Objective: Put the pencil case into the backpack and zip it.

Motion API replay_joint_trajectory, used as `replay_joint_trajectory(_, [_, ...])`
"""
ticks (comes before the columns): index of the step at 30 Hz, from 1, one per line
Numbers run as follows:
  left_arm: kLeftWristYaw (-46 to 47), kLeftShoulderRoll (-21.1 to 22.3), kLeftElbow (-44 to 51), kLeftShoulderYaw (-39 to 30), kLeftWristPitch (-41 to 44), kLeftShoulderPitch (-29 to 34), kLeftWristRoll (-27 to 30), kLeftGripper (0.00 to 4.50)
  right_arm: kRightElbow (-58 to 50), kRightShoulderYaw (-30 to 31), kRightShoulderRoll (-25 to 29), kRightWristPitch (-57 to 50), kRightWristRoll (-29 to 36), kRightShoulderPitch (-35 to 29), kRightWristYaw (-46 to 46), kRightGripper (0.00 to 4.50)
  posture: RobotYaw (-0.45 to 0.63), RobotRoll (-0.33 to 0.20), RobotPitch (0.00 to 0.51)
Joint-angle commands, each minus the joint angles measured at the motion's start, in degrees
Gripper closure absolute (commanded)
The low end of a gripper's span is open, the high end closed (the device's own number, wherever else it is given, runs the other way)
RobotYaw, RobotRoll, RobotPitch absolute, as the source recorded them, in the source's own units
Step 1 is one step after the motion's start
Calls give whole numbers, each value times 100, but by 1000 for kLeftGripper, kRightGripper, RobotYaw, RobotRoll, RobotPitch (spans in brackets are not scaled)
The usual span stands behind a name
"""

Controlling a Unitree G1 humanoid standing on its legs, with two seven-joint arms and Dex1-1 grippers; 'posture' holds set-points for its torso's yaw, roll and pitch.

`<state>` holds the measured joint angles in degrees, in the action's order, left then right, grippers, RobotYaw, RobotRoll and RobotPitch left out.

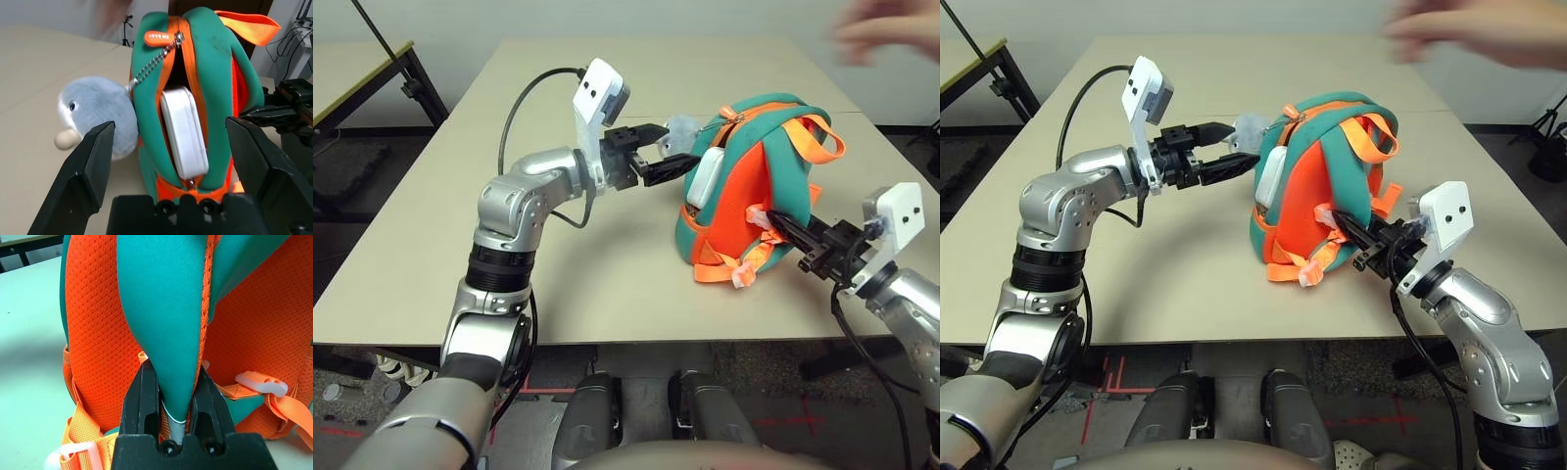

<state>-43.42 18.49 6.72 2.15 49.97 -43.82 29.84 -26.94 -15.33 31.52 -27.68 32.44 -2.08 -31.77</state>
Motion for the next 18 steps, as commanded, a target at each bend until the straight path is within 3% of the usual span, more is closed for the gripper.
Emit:
replay_joint_trajectory(1, [111,30,374,25,332,268,230,972,51,79,56,-16,-67,5,-41,4045,54,0,80])
replay_joint_trajectory(9, [198,76,628,256,469,621,256,4266,22,78,39,-18,-73,-14,-10,4045,47,0,83])
replay_joint_trajectory(10, [204,68,621,276,462,629,258,4496,16,76,36,-17,-73,-21,-6,4045,46,0,83])
replay_joint_trajectory(18, [266,-76,450,426,289,640,188,4500,-7,76,14,-8,-73,-30,27,4045,40,0,82])
